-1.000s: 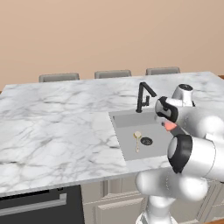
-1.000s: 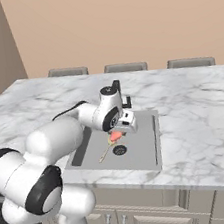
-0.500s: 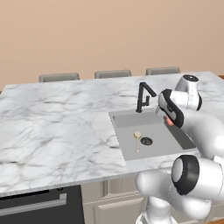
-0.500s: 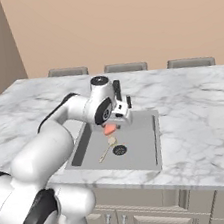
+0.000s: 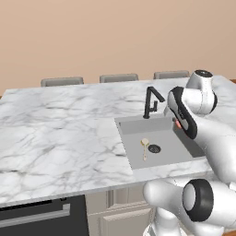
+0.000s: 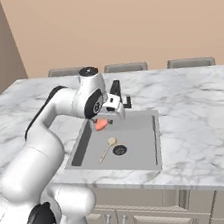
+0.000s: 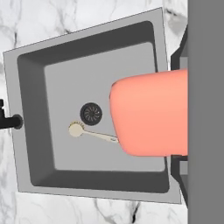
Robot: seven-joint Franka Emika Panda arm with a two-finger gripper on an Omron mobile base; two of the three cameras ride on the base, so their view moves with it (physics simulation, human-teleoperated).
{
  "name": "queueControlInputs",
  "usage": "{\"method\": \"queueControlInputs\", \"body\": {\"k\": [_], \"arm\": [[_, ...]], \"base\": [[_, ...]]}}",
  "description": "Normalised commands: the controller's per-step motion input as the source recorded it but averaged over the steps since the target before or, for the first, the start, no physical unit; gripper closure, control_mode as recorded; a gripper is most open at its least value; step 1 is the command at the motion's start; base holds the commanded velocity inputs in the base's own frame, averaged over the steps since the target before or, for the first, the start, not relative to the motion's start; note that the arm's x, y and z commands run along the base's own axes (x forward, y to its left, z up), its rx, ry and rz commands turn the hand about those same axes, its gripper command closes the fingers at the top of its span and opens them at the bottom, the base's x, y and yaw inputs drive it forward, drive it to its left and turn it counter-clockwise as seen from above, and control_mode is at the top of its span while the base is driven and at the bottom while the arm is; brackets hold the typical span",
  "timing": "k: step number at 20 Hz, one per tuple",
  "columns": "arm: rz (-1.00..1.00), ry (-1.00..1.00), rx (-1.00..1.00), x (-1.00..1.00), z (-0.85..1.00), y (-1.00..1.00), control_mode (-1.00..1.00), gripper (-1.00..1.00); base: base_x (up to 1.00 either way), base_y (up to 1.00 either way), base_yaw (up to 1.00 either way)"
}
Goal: Pick up the bar soap and dish brush from the sink, and place them back in the cabinet, and close the cabinet doors.
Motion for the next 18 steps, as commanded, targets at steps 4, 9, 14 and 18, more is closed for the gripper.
{"method": "queueControlInputs", "body": {"k": [4,9,14,18], "arm": [[0.0,0.0,0.0,-0.15,0.42,0.3,-1.0,1.0],[0.0,0.0,0.0,-0.03,0.48,0.34,-1.0,1.0],[0.0,0.0,0.0,-0.01,0.45,0.34,-1.0,1.0],[0.0,0.0,0.0,0.0,0.47,0.17,-1.0,1.0]], "base": [[0.0,0.0,0.0],[0.0,0.0,0.0],[0.0,0.0,0.0],[0.0,0.0,0.0]]}}
